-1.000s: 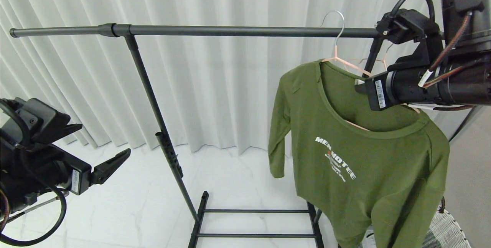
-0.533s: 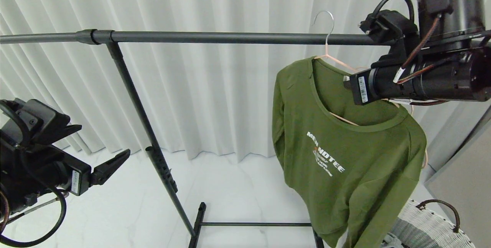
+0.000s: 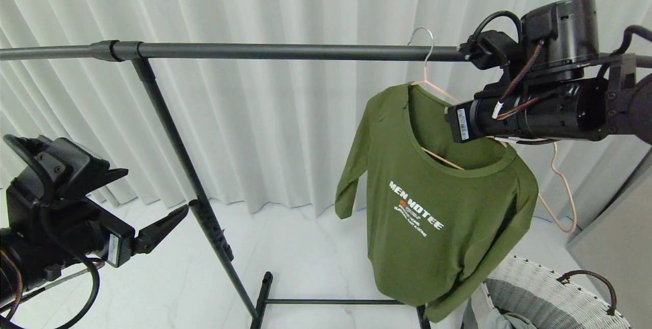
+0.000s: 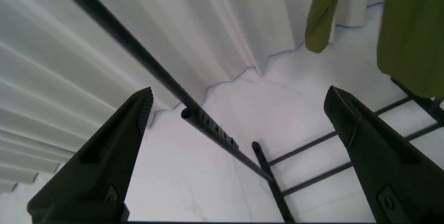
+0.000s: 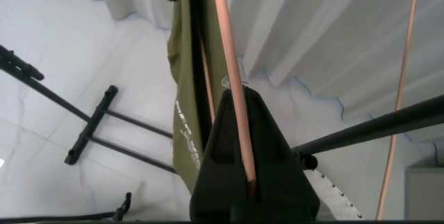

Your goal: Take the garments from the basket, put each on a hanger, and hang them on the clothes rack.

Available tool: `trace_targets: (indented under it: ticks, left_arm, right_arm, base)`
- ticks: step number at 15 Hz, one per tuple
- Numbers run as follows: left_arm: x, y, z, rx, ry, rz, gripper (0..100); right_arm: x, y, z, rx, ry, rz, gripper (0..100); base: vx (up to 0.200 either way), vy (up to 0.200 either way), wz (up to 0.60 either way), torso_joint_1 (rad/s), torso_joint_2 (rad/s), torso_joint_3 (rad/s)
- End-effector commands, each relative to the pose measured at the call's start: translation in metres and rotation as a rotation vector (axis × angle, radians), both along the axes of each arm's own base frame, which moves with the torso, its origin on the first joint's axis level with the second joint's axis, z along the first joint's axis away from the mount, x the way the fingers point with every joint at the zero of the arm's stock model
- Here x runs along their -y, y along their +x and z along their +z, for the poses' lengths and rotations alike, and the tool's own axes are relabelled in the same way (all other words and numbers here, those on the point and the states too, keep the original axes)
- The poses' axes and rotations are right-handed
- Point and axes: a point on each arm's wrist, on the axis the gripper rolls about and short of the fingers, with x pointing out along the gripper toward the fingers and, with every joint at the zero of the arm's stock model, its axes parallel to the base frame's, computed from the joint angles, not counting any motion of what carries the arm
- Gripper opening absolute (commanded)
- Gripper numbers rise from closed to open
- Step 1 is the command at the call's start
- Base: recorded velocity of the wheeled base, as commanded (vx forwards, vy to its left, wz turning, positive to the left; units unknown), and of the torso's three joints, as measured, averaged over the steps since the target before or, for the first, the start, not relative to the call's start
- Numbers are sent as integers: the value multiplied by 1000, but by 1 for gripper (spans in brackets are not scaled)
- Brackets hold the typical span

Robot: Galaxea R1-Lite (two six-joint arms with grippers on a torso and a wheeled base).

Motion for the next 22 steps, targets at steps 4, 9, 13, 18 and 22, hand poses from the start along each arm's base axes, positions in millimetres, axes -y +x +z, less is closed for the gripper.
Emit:
trace_targets:
  ticks: [4, 9, 13, 18, 22]
  left_arm:
    - [1, -1, -2, -6, 0, -7, 100]
    - [1, -1, -3, -11, -1, -4, 100]
    - [0, -1, -4, -17, -2, 25, 100]
    - [-1, -3, -8, -28, 5, 57, 100]
    - [-1, -3, -7, -26, 5, 57, 100]
  right_arm:
    - [-5, 11, -14, -32, -22, -10, 0]
    - [-4, 9, -12, -32, -2, -37, 100]
    - [14, -24, 9, 5, 56, -39, 100]
    - [51, -70, 11, 12, 14, -43, 100]
    - [84, -88, -12, -5, -199, -162, 100]
  base:
    - [0, 0, 0, 0, 0, 0]
    - [0, 0, 0, 0, 0, 0]
    - [0, 0, 0, 0, 0, 0]
    - [-160, 0, 0, 7, 4, 2]
    - [-200, 0, 0, -7, -1, 1]
